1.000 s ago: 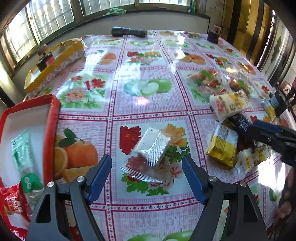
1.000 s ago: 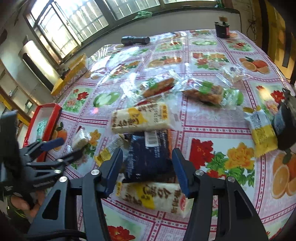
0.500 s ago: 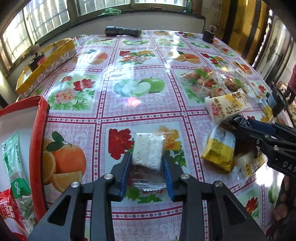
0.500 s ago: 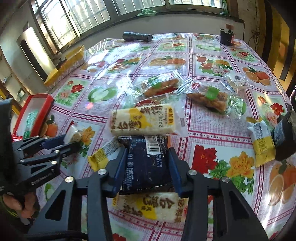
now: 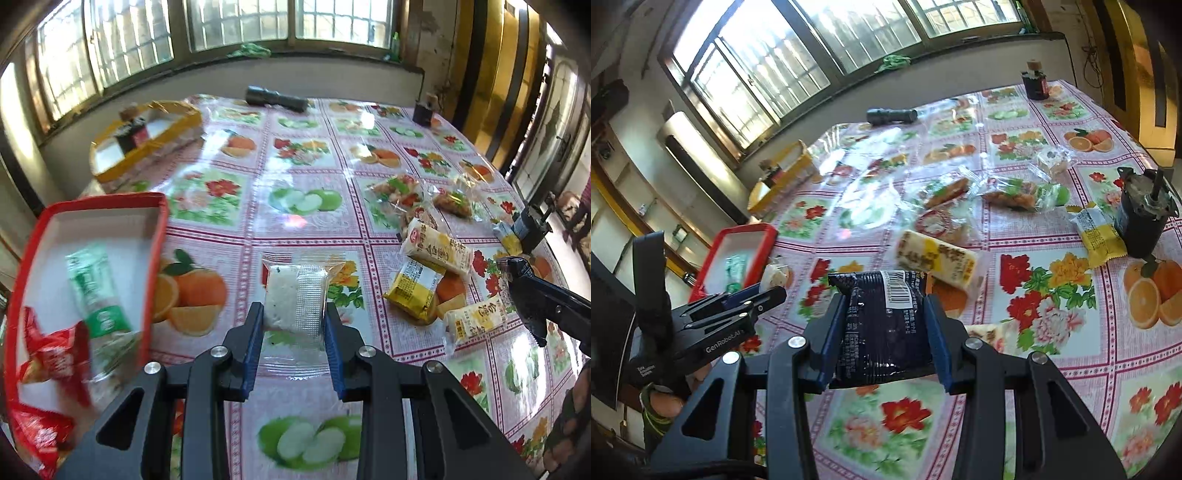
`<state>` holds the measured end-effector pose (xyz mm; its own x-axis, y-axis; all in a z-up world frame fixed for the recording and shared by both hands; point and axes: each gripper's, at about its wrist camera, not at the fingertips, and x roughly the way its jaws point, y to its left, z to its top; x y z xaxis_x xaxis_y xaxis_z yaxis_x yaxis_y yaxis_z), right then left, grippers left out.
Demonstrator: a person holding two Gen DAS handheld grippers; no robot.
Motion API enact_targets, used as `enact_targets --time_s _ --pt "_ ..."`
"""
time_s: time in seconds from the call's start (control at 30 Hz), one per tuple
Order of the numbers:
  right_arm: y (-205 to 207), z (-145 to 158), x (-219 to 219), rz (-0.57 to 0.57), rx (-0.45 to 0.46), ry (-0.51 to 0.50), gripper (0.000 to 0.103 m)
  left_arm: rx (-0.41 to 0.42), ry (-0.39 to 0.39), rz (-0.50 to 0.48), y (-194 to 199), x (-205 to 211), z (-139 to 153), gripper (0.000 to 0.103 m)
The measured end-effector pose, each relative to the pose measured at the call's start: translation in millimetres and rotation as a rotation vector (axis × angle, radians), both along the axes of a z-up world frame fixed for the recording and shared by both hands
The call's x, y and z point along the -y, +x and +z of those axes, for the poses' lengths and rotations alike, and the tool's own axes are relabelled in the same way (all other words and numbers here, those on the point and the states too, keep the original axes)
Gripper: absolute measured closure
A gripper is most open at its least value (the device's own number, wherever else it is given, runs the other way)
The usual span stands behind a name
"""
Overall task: Organize snacks
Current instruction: 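Carry the white-cake packet and black packet over the tray with both grippers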
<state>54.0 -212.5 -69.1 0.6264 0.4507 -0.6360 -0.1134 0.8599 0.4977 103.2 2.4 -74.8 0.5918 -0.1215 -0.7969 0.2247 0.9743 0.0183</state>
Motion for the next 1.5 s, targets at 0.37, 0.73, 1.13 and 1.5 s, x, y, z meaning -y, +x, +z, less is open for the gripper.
enact_targets --time_s 0.37,0.73,1.13,1.5 --pt "-4 19 -44 0.091 0.044 0.018 0.059 0.055 0.003 0.086 -24 -38 20 0.072" --pt "0 35 -92 0.18 0.073 0.01 0.059 0.08 -0.011 0.154 -33 -77 29 0.072" --pt "8 40 -132 0.246 0.08 0.003 0.058 0.089 -0.03 0.213 -34 -111 31 0.072" --pt "13 38 -145 0.271 0.072 0.001 0.058 0.091 -0.04 0.236 -31 -124 31 0.072"
